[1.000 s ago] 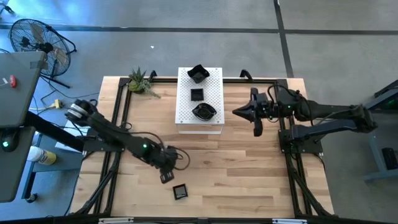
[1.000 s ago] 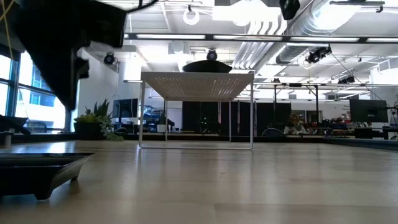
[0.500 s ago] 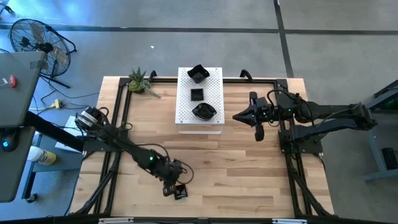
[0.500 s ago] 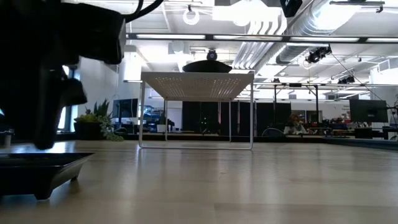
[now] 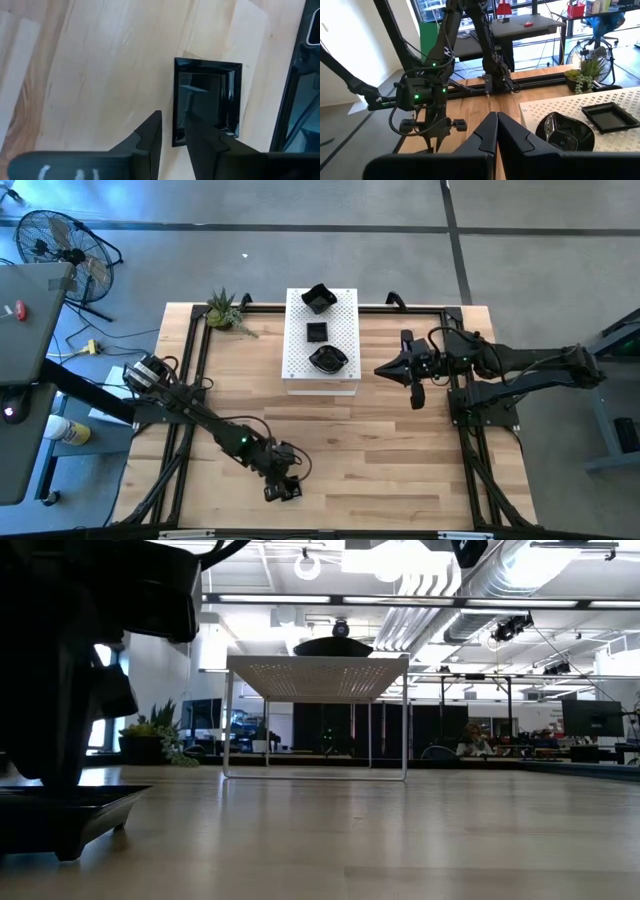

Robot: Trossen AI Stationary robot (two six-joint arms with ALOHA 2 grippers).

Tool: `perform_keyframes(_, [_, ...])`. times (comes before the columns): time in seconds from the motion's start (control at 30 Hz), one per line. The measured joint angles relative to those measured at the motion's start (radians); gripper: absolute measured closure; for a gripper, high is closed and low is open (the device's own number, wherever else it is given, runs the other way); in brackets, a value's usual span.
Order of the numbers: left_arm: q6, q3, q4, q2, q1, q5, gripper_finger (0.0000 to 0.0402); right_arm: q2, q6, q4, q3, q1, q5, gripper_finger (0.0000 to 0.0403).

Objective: Pick & Place Mini shaped plates
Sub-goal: Stack the black square plate on top of the black square plate on the shelf

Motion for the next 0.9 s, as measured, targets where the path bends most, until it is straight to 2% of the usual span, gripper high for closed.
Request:
perform_keyframes(0.2, [0.0, 0.0, 0.007, 0.0, 0.0, -0.001, 0.0328, 0.0, 0.001, -0.004, 0.0, 0.0, 0.0, 0.0399])
perform_keyframes(0.6, [-0.054, 0.0, 0.036, 0.046, 0.0, 0.009, 0.0288, 0.0, -0.002, -0.008, 0.0, 0.0, -0.005, 0.04])
perform_keyframes(0.73, [-0.058, 0.0, 0.036, 0.043, 0.001, 0.009, 0.031, 0.0, -0.005, -0.008, 0.0, 0.0, -0.005, 0.04])
perform_keyframes(0.9, [-0.052, 0.0, 0.049, 0.025, 0.001, 0.031, 0.0372, 0.0, -0.006, -0.009, 0.0, 0.0, -0.005, 0.0397])
